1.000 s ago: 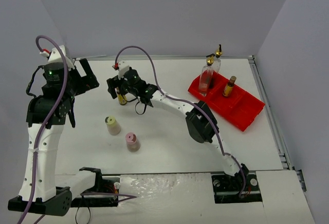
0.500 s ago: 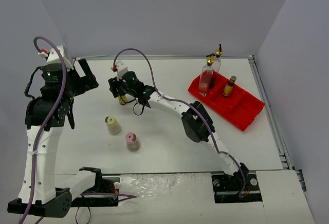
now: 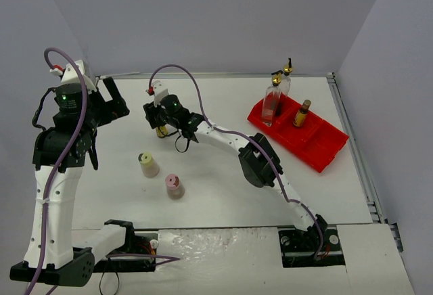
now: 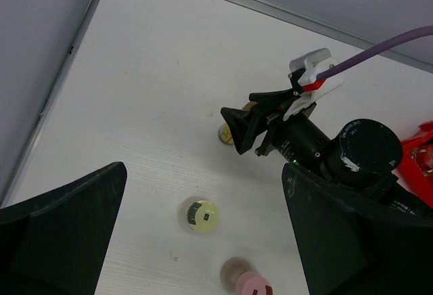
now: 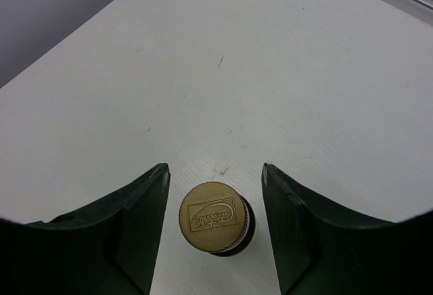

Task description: Organize the condiment bottles

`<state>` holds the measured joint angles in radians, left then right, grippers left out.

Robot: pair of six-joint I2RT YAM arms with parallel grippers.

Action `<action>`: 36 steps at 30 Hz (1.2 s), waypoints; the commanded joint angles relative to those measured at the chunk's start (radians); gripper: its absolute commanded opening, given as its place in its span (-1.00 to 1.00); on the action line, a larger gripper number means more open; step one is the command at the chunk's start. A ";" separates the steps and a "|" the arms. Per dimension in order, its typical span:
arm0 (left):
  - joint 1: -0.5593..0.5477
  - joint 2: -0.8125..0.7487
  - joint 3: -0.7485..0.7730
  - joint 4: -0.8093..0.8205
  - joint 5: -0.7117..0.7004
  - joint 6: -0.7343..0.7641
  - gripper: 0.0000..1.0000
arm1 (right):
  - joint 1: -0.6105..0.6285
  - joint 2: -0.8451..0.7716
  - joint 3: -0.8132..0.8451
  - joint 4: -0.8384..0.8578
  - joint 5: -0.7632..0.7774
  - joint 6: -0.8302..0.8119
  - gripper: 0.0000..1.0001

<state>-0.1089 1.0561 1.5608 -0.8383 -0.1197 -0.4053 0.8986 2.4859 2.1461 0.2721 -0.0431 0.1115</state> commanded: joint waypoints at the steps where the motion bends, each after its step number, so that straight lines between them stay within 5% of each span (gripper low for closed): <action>1: 0.006 -0.018 0.013 0.025 -0.009 0.008 0.94 | 0.006 -0.051 -0.014 0.053 0.026 -0.026 -0.01; 7: 0.005 -0.020 0.010 0.027 -0.013 0.010 0.94 | 0.005 -0.063 -0.052 0.060 0.033 -0.023 -0.20; 18: 0.006 -0.021 0.002 0.032 -0.017 0.011 0.94 | 0.006 -0.127 -0.102 0.057 0.062 -0.033 -0.98; 36: 0.009 -0.033 -0.062 0.097 0.012 -0.020 0.94 | -0.074 -0.810 -0.567 -0.145 0.342 -0.054 -1.00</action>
<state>-0.1089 1.0382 1.4803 -0.8113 -0.1190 -0.4131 0.8840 1.9185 1.6396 0.1001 0.1537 0.0706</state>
